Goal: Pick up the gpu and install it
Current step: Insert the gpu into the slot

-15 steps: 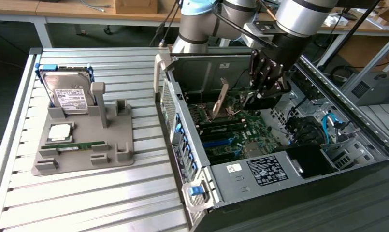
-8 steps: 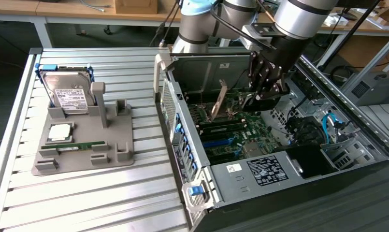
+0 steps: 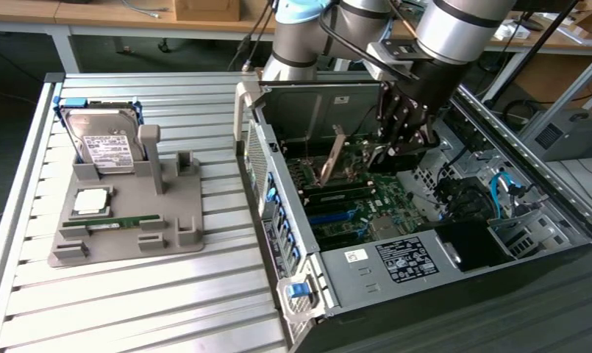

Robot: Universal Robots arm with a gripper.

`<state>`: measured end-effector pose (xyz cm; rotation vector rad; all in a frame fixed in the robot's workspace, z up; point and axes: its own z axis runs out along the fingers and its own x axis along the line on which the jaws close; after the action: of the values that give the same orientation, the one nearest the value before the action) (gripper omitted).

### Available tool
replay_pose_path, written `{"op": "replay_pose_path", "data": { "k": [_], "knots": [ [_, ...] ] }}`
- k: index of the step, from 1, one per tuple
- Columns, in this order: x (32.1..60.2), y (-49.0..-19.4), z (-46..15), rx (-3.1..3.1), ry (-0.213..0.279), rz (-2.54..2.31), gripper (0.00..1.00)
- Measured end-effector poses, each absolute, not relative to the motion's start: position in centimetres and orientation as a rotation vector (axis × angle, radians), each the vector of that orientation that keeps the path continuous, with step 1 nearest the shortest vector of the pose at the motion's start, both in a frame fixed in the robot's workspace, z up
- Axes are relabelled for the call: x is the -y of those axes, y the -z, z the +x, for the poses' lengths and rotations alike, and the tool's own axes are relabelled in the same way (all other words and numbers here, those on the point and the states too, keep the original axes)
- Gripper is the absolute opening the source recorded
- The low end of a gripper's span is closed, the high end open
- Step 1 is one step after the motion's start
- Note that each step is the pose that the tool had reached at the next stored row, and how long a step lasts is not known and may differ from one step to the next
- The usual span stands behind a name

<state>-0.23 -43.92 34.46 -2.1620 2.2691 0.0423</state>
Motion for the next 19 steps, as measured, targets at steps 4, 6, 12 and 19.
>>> {"op": "replay_pose_path", "data": {
  "k": [4,6,12,19],
  "knots": [
    [44.09,-34.31,-0.33,-2.269,-0.042,-2.162,0.27],
    [44.16,-34.25,-0.37,-2.269,-0.042,-2.162,0.27],
    [44.40,-34.06,-0.45,-2.269,-0.042,-2.162,0.27],
    [44.70,-33.81,-0.55,-2.269,-0.042,-2.162,0.27]
  ]
}}
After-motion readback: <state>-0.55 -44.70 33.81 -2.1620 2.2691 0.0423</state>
